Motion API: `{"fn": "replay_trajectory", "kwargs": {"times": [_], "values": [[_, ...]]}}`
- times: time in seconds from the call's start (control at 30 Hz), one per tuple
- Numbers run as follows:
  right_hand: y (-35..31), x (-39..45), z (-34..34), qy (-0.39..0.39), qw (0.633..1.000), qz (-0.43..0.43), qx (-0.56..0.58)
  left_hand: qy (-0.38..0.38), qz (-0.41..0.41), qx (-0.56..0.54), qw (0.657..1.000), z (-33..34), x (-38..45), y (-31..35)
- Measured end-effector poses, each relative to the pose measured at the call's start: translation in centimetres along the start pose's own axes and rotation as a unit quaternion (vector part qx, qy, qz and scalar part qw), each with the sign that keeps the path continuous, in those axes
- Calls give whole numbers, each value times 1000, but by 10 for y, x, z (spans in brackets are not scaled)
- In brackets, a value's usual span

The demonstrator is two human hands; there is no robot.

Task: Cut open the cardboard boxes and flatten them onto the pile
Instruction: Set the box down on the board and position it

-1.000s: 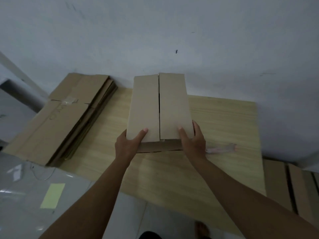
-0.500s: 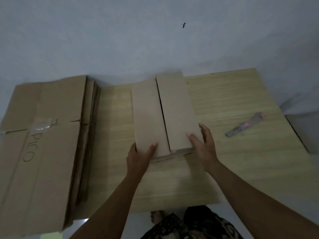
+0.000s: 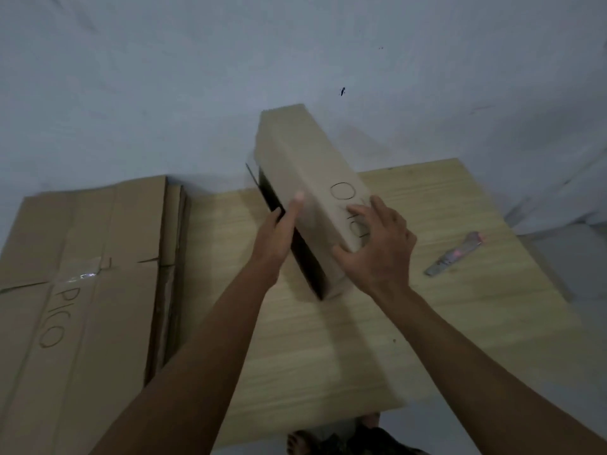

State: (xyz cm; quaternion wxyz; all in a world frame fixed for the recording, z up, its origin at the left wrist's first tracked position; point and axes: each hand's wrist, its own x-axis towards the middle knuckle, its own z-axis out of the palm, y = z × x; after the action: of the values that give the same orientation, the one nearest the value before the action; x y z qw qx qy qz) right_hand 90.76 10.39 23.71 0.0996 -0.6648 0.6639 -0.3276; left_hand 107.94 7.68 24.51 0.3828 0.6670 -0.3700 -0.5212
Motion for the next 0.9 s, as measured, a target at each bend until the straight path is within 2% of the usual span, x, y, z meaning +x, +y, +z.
{"fn": "replay_trajectory", "kwargs": {"times": [0.07, 0.13, 0.23, 0.3, 0.33, 0.43, 0.5, 0.57, 0.7, 0.77, 0.83, 0.9], "values": [[-12, -12, 5, -4, 996, -73, -47, -85, -87, -75, 990, -3, -7, 25], [-17, -20, 9, -8, 993, -118, -16, -112, -97, -102, 984, -5, -10, 30], [-16, -19, 11, -35, 980, -109, 162, 25, -106, -120, 987, -9, -15, 10], [-10, -14, 13, -80, 959, -26, 271, 87, -103, -154, 979, -15, -15, -7], [-5, -13, 16, -105, 953, 29, 283, 105, -104, -167, 975, -19, -12, -16], [22, -14, 34, -192, 951, 176, 164, 137, -94, -153, 974, -31, -14, -38], [35, -23, 41, -255, 927, 251, 109, 119, -114, -147, 975, -36, -17, -55], [44, -30, 45, -251, 925, 265, 102, 105, -129, -151, 974, -37, -19, -73], [56, -45, 35, -246, 927, 283, -26, 63, -157, -151, 974, -29, -26, -97], [65, -54, 34, -228, 931, 284, -33, 51, -167, -139, 975, -20, -26, -105], [73, -64, 32, -186, 941, 281, -35, 64, -150, -109, 981, -8, -20, -114], [80, -71, 31, -156, 948, 271, -53, 93, -103, -15, 990, 2, -10, -124]]}}
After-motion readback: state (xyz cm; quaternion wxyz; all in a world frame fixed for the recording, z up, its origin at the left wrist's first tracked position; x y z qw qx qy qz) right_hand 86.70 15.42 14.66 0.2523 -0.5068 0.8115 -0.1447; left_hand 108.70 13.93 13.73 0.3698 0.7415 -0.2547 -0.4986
